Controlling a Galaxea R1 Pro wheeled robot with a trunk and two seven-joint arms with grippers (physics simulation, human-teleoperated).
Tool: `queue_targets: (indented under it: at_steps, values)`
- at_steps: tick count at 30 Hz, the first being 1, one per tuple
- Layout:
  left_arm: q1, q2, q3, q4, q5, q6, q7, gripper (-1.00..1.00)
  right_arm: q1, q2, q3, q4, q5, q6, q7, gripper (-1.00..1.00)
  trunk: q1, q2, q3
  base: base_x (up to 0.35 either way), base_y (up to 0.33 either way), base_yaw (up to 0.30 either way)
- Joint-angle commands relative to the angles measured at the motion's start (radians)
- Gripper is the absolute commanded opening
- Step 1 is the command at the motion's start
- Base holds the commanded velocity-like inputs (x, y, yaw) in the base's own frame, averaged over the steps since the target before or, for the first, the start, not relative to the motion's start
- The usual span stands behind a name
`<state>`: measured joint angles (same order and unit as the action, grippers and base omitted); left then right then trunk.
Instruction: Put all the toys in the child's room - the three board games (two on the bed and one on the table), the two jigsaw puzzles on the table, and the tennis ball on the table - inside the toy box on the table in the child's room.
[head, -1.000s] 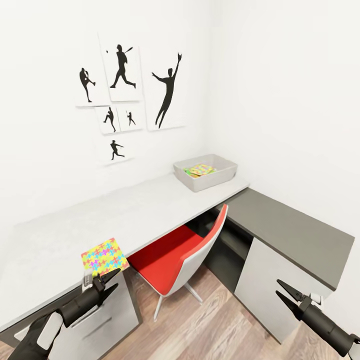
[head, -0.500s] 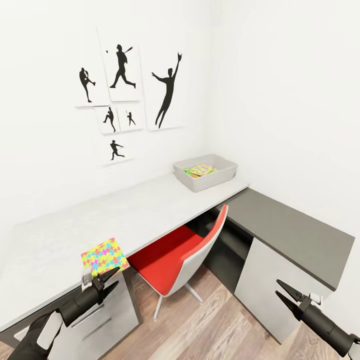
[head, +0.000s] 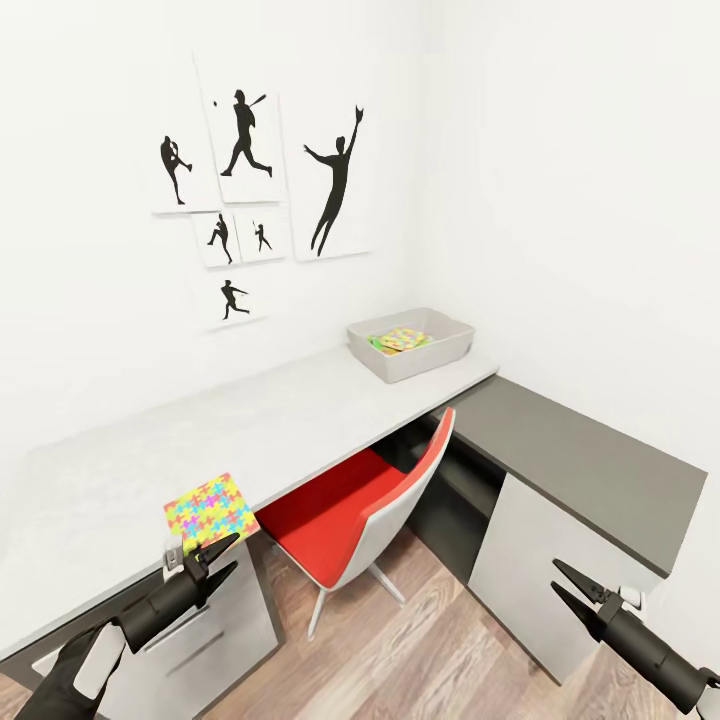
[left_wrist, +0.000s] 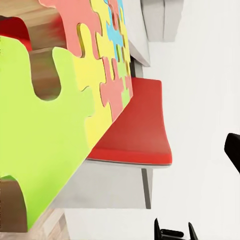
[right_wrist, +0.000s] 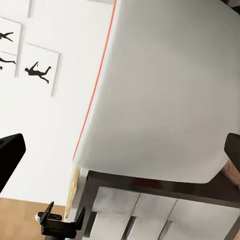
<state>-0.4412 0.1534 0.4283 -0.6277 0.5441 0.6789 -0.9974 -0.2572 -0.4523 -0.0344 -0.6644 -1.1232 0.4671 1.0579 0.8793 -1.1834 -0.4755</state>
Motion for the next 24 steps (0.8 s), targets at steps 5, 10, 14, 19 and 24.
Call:
queue_targets:
  at_steps: [5, 10, 14, 19, 24]
  values:
    - [-0.001, 0.0, 0.001, 0.0, 0.004, 0.007, -0.001, 1.0, -0.001, 0.0, 0.001, 0.0, -0.007, 0.008, 0.001, 1.0, 0.0, -0.001, -0.001, -0.002, 0.0, 0.0]
    - [-0.001, 0.0, 0.0, 0.0, 0.004, 0.007, -0.001, 1.0, -0.001, 0.0, 0.001, 0.0, -0.007, 0.008, 0.001, 1.0, 0.0, -0.001, -0.001, 0.0, 0.072, 0.0]
    - [-0.001, 0.0, 0.001, 0.0, 0.004, 0.007, -0.001, 1.0, -0.001, 0.0, 0.001, 0.0, -0.007, 0.008, 0.001, 1.0, 0.0, -0.001, -0.001, 0.027, 0.142, 0.0]
    - [-0.001, 0.0, 0.001, 0.0, 0.004, 0.007, 0.0, 1.0, -0.001, 0.0, 0.001, 0.0, -0.007, 0.008, 0.001, 1.0, 0.0, -0.001, -0.001, 0.015, 0.056, 0.0]
    - [-0.001, 0.0, 0.001, 0.0, 0.004, 0.007, 0.0, 1.0, -0.001, 0.0, 0.001, 0.0, -0.007, 0.008, 0.001, 1.0, 0.0, -0.001, -0.001, 0.003, 0.012, 0.0]
